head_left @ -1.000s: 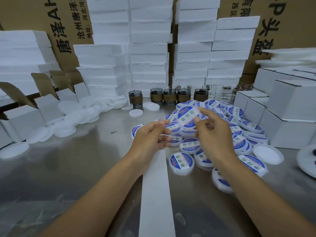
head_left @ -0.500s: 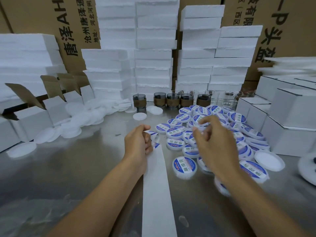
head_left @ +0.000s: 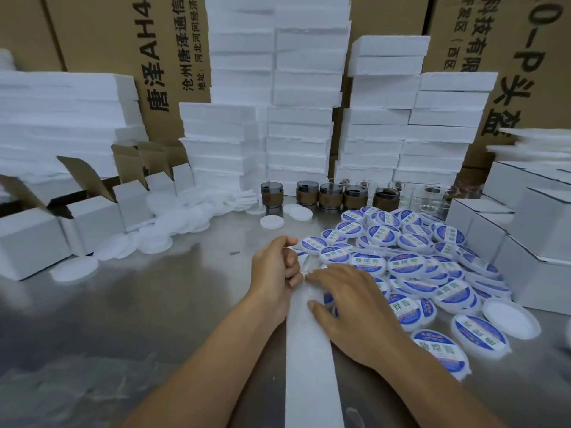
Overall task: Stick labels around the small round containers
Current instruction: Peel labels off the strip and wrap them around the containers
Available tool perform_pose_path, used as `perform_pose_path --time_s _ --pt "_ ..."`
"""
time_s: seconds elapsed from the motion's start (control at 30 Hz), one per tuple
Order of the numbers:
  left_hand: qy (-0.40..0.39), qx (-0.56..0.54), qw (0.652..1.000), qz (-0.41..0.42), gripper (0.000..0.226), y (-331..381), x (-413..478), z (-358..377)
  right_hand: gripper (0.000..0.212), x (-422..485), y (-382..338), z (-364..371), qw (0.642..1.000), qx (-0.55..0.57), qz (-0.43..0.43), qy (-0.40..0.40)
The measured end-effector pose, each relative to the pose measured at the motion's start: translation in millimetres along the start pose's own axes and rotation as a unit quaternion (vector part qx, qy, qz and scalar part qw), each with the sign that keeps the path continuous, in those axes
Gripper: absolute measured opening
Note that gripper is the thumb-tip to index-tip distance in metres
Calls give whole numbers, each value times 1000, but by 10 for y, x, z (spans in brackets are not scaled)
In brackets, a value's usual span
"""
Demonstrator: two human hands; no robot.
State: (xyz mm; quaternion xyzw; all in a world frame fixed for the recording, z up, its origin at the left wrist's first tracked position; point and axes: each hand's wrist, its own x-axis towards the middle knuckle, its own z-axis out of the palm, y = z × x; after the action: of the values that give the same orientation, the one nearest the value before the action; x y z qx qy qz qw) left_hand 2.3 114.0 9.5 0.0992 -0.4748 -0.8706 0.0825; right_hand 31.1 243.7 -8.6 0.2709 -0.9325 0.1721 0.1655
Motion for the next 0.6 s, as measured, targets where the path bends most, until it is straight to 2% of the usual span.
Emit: perform_pose_path --time_s 0.2,0.3,0.4,0.43,0.5,0.6 --pt "-10 16 998 66 22 211 28 -68 43 -6 24 -10 1000 -11 8 -15" --pt "42 72 991 106 23 422 203 -253 41 -4 23 -4 1000 -19 11 -12" --pt "116 193 963 147 24 634 477 -569 40 -4 24 1 999 -31 16 -14" --pt "143 249 943 166 22 696 581 -703 40 -3 27 0 999 -32 19 -16" --pt "190 406 868 211 13 802 784 -1000 41 2 30 0 999 -35 26 -22" --pt "210 575 755 235 25 943 1035 -1395 41 18 39 2 998 -44 31 -27"
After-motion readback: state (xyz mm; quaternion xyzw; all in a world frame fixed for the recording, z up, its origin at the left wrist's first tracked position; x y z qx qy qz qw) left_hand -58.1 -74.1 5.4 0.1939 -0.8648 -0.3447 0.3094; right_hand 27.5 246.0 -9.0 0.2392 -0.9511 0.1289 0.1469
